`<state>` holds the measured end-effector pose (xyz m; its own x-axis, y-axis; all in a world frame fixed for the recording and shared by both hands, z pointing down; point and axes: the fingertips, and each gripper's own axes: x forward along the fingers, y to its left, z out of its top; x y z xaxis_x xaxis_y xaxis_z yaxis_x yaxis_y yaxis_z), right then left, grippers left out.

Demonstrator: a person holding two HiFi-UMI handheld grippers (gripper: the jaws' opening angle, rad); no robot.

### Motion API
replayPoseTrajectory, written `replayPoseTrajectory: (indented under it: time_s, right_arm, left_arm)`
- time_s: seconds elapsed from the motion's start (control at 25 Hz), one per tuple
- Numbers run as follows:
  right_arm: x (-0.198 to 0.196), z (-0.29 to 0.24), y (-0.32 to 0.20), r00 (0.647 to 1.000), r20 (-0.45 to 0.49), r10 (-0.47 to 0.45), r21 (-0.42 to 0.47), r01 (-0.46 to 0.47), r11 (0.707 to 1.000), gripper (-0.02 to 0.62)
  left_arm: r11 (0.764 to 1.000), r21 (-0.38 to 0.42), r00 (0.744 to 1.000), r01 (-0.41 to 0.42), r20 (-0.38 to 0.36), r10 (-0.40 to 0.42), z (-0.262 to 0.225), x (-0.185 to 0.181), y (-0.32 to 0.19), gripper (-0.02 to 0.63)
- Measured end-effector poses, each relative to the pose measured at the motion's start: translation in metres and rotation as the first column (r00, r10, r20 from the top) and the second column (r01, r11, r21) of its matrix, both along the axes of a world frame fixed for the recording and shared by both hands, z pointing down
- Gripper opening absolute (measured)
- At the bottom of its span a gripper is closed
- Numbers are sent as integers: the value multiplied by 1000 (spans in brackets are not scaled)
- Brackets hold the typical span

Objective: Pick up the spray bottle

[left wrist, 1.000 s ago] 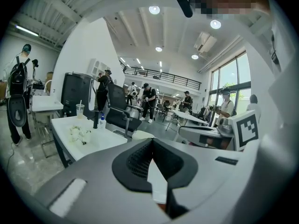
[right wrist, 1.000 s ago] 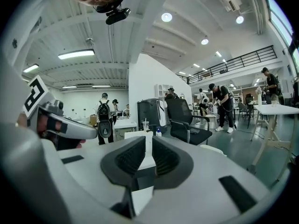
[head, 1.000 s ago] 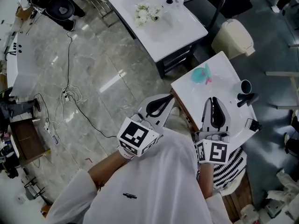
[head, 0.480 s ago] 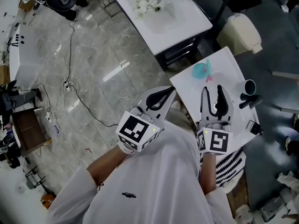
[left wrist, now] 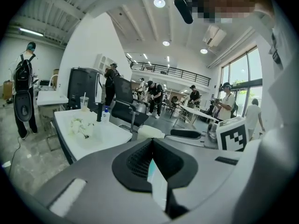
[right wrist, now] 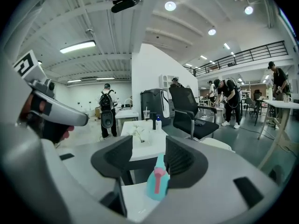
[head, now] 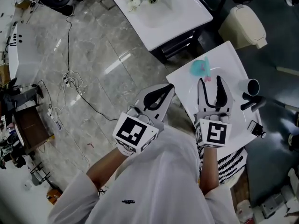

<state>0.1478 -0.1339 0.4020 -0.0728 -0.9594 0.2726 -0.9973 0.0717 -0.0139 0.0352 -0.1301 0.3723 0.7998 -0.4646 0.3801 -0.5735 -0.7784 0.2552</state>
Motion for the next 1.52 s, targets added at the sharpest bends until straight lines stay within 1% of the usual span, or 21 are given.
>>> replayPoseTrajectory:
  time_s: [0.2,0.44,0.68,0.8,1.16,1.36,1.44,1.52]
  right_arm:
    - [6,26,-15,1000,-3,-7,-35,7,999,193]
    - [14,50,-26,1000,-8,5,-61,-5,998,196]
    - [18,74,-33,1000,-7,17,-92,-17,996,196]
    - [20,85,-36,1000,-5,20,-108,-20,994,196]
    - [23,117,-42,999,-11,33,-148,-35,988,195]
    - [24,125,-45,999,-20,37,-152,-40,988,195]
    - [25,126,-46,999,-22,41,-149,-44,988,189]
    - [26,127,-47,999,-24,45,-144,-48,988,168]
  left_arm:
    - [999,-33,999,32,14,-32,19,3,-10,3]
    - [997,-58,999,41,31,-39,40,5,-16,5]
    - [997,-68,999,35,43,-32,54,7,-22,4]
    - [996,-85,998,35,49,-31,63,9,-25,5]
    - [994,-112,998,9,60,-2,86,17,-29,5]
    - [991,-135,998,8,68,1,96,17,-28,3]
    - [990,-138,998,11,65,-2,98,18,-27,3]
    - [990,-142,998,12,66,-3,100,17,-26,5]
